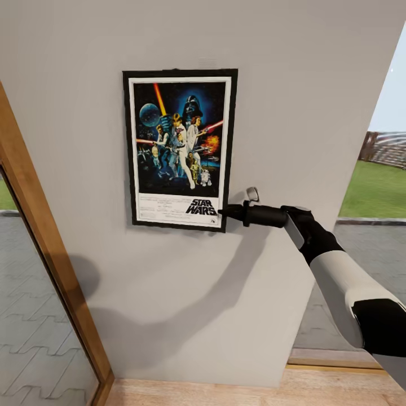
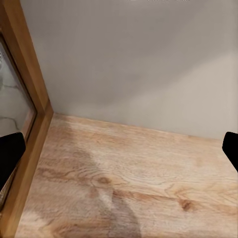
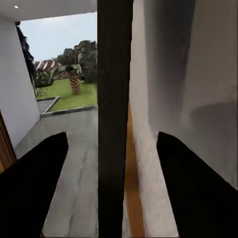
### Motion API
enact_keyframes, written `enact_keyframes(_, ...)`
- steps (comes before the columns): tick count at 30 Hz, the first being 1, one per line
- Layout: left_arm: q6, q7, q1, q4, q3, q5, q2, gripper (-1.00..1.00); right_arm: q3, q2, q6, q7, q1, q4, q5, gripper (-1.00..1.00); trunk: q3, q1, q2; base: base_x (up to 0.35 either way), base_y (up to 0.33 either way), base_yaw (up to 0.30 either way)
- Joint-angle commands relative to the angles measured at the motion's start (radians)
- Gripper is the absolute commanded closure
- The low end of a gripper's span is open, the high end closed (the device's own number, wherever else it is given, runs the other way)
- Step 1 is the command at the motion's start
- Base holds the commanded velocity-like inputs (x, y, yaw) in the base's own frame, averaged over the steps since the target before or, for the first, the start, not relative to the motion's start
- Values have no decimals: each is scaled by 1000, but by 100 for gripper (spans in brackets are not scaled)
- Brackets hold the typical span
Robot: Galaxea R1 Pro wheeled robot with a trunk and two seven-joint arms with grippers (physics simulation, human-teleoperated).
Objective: Pick up the poster from the kitchen countertop and hang it on one of the wall nails in the kitchen.
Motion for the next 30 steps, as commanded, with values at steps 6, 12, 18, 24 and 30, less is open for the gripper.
enact_keyframes(6, 1, -8, 0, -3, 2, 6, 2, -100, -24, -2, 40, -27, -1, -4, -11, -100, -1, 0, -1, 0, 0, 0)
enact_keyframes(12, 1, -8, 0, -3, 2, 6, 2, -100, -102, -3, 74, -102, -1, -8, -11, -100, -1, 0, -1, 0, 0, 0)
enact_keyframes(18, 1, -7, 0, -3, 2, 6, 2, -100, -102, -2, 76, -103, -1, -8, -11, -100, -1, 0, -1, 0, 0, 0)
enact_keyframes(24, 1, -8, 0, -3, 2, 6, 2, -100, -101, -2, 72, -97, 1, -14, -13, -100, -1, 0, -1, 0, 0, 0)
enact_keyframes(30, 1, -8, 0, -3, 2, 6, 2, -100, -100, -1, 25, -43, 76, -109, -13, -100, -1, 0, -1, -24, 0, 0)
